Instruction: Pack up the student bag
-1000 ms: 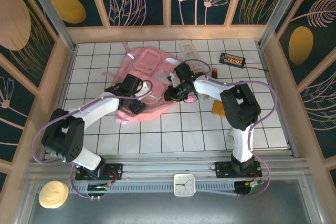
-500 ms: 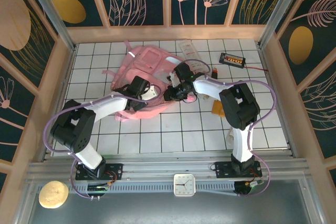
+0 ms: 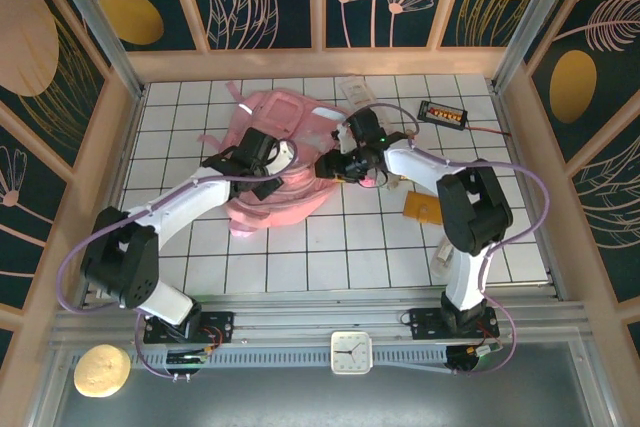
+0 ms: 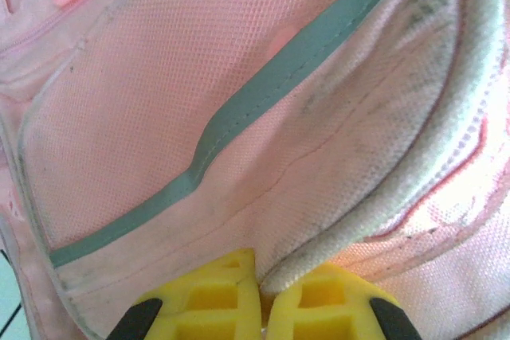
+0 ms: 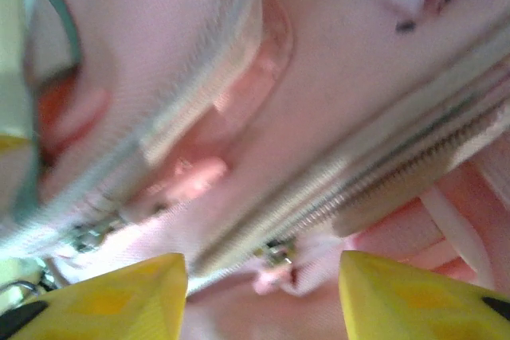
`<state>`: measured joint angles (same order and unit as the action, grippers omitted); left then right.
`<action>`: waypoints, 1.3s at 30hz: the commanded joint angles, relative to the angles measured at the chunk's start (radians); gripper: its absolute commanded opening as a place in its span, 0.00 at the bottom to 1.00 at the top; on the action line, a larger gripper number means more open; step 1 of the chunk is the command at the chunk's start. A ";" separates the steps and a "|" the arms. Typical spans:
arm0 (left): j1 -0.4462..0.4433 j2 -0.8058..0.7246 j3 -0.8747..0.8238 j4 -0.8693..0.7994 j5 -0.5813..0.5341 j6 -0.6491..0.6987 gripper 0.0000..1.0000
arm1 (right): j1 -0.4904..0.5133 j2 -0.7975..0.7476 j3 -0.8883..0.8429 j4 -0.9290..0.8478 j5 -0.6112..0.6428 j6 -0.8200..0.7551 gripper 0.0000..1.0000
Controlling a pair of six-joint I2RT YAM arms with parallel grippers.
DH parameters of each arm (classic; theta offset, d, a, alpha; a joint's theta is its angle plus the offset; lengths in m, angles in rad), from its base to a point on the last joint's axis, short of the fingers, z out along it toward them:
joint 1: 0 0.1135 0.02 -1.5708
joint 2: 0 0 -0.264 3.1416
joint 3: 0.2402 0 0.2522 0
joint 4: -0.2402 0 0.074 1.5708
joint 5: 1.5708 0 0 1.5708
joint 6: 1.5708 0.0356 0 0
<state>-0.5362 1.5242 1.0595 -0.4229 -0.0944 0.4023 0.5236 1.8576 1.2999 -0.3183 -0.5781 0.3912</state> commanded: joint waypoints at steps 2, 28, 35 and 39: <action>-0.005 -0.053 0.040 -0.018 0.104 -0.053 0.00 | -0.036 -0.084 -0.014 0.111 -0.097 0.067 0.61; 0.087 0.000 0.302 -0.219 0.389 -0.107 0.00 | 0.005 -0.143 -0.057 -0.046 -0.002 -0.290 0.53; 0.133 0.005 0.350 -0.212 0.488 -0.165 0.00 | 0.013 -0.208 -0.173 0.074 -0.091 -0.302 0.55; 0.133 0.014 0.388 -0.221 0.547 -0.190 0.00 | 0.007 -0.217 -0.203 0.144 -0.140 -0.311 0.56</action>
<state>-0.4072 1.5517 1.3701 -0.7219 0.3176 0.2733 0.5285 1.6791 1.1164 -0.2428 -0.6487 0.1089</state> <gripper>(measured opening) 0.058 0.562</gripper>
